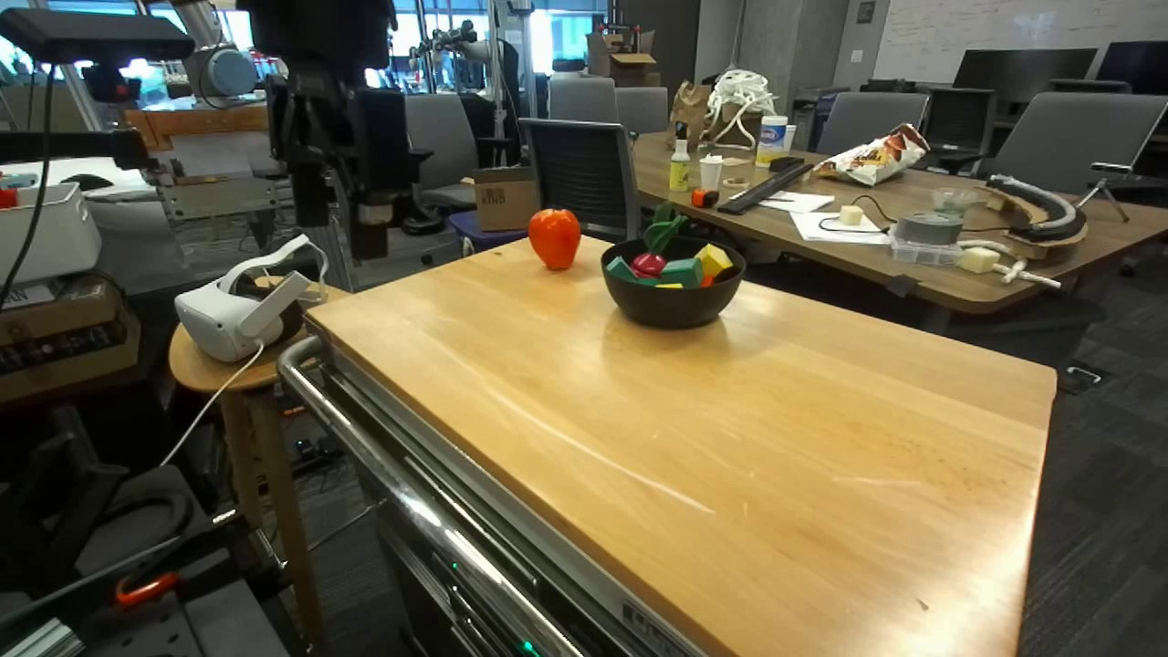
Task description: Take most of the objects from the bowl one at a time and put them on the table, then move the apple to the right, then take the block from the bowl and put it on the table
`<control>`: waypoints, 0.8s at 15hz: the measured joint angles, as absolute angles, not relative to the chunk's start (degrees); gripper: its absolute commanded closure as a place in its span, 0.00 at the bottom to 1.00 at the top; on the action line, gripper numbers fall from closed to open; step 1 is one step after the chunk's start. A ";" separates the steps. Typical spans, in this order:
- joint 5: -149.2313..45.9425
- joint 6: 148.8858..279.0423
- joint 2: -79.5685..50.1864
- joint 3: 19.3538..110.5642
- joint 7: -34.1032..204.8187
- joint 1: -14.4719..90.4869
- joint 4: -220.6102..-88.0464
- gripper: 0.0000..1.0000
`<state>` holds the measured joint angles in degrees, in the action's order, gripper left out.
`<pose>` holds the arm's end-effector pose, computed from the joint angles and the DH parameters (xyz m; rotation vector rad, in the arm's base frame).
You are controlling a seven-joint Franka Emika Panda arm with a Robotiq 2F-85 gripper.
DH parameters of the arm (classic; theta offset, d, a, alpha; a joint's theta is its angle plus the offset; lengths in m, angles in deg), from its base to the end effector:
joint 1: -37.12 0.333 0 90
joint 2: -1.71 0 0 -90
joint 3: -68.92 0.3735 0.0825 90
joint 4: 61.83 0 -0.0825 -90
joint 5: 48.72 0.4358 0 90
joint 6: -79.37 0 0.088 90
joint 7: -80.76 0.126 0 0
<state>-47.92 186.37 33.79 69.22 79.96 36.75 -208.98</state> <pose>0.3707 0.0009 0.4462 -3.1224 -0.0105 0.2201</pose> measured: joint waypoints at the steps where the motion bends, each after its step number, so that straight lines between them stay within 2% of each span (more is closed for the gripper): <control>1: -47.92 186.37 33.79 69.22 79.96 36.75 -208.98 0.00; 5: -48.02 186.90 33.73 69.25 80.49 36.70 -209.11 0.00; 8: -50.77 192.74 33.55 69.77 82.57 36.53 -208.36 0.00; 12: -50.08 192.10 29.46 68.74 77.52 37.82 -201.72 0.00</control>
